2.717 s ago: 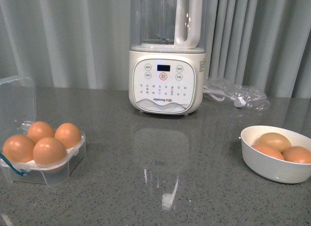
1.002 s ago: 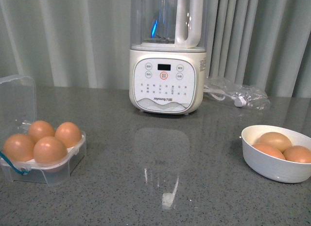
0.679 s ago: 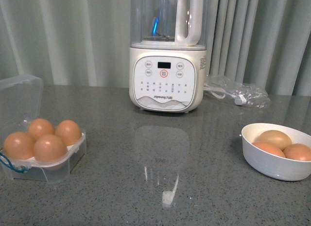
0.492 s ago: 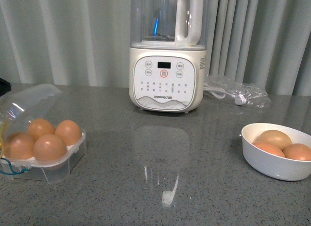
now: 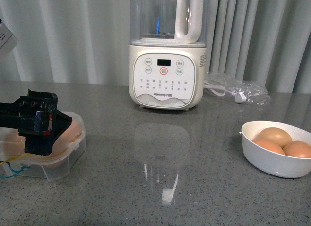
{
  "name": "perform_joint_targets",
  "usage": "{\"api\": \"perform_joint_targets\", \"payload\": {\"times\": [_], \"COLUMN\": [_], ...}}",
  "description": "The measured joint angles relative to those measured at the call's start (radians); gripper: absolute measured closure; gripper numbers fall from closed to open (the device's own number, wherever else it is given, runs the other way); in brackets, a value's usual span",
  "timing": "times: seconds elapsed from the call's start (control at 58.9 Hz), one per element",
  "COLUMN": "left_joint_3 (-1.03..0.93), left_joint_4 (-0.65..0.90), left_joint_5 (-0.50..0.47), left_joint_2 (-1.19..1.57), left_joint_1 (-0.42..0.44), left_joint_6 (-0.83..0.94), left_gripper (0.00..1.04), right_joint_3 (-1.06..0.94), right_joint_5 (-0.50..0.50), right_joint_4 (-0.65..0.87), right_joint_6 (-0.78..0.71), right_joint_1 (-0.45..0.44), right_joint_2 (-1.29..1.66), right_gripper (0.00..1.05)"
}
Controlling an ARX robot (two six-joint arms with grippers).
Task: Put egg into box
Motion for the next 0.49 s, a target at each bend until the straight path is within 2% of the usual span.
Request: {"api": "perform_joint_targets", "payload": {"times": [0.221,0.34,0.492], "left_joint_3": [0.001,0.019,0.036], "left_joint_4": [-0.019,-0.035,-0.052], "left_joint_5": [0.001,0.047,0.046], "left_joint_2": [-0.018,-0.065,-0.164], "left_joint_1": [0.016,0.058,0.122], "left_joint_6": [0.006,-0.082,-0.172], "left_gripper": [0.07,0.07,0.07], "right_joint_3": [0.0,0.0,0.0], "right_joint_5": [0.0,0.0,0.0], "right_joint_4": [0.0,0.0,0.0], "right_joint_6": [0.0,0.0,0.0], "right_joint_1": [0.0,0.0,0.0], "right_joint_2": [0.0,0.0,0.0], "right_gripper": [0.07,0.07,0.07]}}
